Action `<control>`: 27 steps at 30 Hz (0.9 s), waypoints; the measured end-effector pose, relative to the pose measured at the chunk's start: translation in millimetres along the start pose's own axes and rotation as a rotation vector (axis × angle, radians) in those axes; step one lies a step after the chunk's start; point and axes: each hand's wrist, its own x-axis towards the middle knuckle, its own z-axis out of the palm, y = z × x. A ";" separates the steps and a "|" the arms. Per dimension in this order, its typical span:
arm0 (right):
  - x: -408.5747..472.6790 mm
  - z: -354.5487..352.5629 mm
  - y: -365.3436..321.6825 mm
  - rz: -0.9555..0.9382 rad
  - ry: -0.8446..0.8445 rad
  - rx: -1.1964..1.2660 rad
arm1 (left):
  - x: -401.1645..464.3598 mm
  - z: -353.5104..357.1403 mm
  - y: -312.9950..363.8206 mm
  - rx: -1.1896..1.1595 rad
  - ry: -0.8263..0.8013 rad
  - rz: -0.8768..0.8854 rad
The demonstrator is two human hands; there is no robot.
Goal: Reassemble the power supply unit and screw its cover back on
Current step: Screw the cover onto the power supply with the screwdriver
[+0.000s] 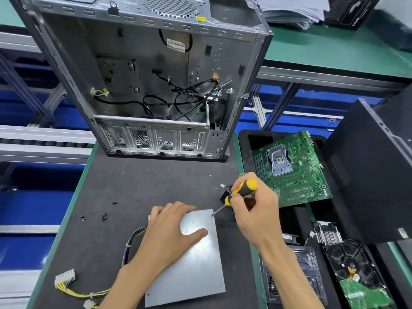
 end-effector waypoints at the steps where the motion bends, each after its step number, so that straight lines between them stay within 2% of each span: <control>1: 0.0 0.8 -0.9 -0.013 -0.012 -0.008 | -0.2 0.1 0.1 -0.005 0.002 -0.001; 11: 11.4 11.5 -4.8 -0.054 -0.198 -0.065 | -0.4 -4.7 3.7 -0.007 -0.025 0.022; 13: 12.9 12.9 -3.9 -0.041 -0.215 -0.057 | 1.8 -10.5 9.3 -0.072 0.023 0.047; 17: 14.4 16.4 -5.6 -0.034 -0.211 -0.038 | 9.3 -36.7 34.3 -0.311 0.242 0.250; 19: 15.9 15.5 -5.7 -0.020 -0.196 -0.028 | 10.9 -47.8 47.0 -0.360 0.227 0.365; 22: 16.0 12.2 -3.4 -0.003 -0.178 -0.036 | 12.5 -59.5 61.1 -0.460 0.212 0.408; 27: 16.3 12.3 -5.0 0.040 -0.229 -0.048 | 22.5 -68.5 80.5 -0.399 0.239 0.478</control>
